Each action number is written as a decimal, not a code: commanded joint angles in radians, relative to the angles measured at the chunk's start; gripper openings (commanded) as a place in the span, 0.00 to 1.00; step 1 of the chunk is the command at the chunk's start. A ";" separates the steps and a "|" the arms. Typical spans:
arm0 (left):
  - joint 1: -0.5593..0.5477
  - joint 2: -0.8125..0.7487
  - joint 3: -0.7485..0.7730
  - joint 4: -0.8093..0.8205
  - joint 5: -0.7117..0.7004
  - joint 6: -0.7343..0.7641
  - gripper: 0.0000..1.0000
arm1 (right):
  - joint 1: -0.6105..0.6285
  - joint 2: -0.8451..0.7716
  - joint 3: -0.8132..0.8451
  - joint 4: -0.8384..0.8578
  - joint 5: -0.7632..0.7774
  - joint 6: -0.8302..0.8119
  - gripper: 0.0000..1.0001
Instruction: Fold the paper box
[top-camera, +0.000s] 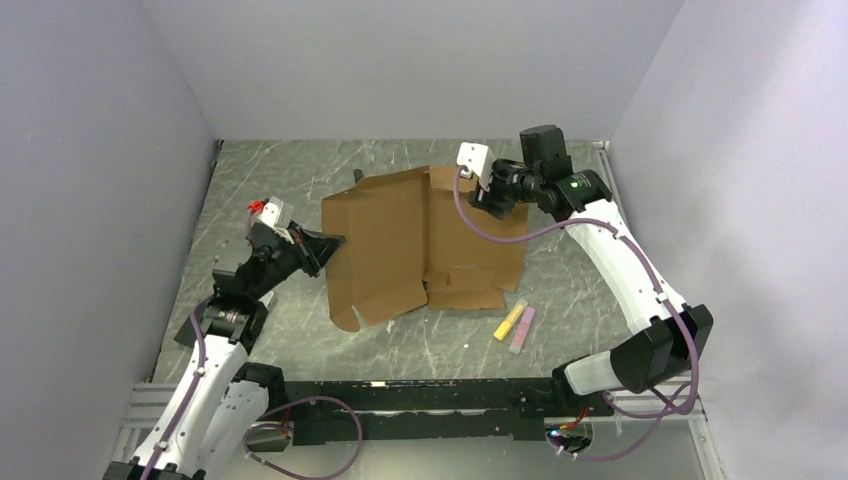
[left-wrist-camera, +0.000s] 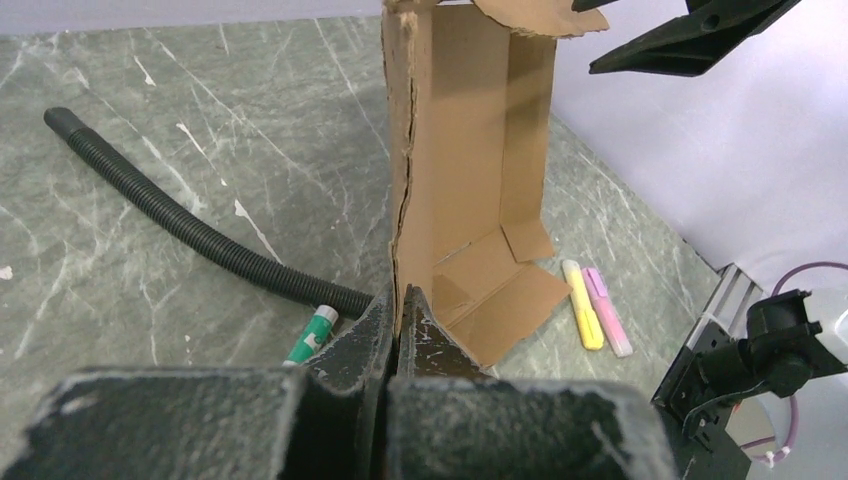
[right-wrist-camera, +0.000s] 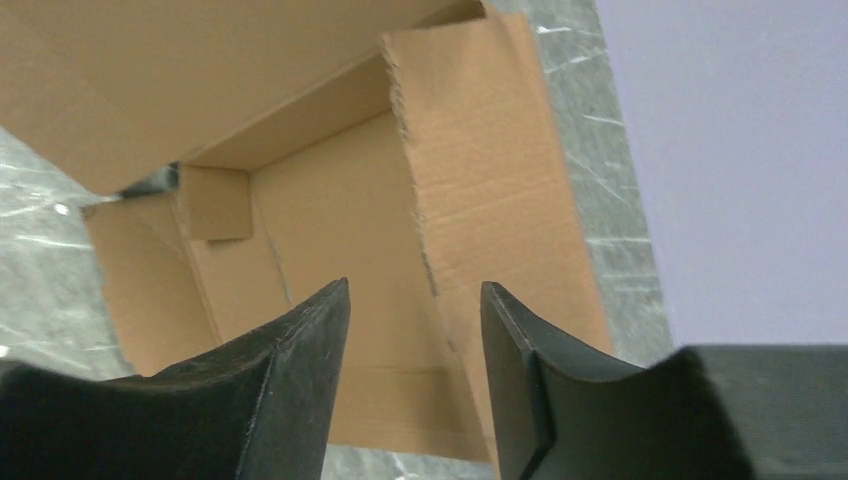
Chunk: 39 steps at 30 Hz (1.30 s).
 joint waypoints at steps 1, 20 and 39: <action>-0.020 0.018 0.076 -0.013 0.037 0.096 0.00 | -0.001 -0.018 0.059 -0.043 -0.110 0.049 0.57; -0.045 0.022 0.116 -0.084 -0.006 0.257 0.00 | -0.696 -0.309 -0.444 0.558 -0.528 0.791 0.83; -0.078 0.017 0.124 -0.064 -0.028 0.194 0.00 | -0.575 -0.125 -0.764 1.090 -0.425 0.830 0.58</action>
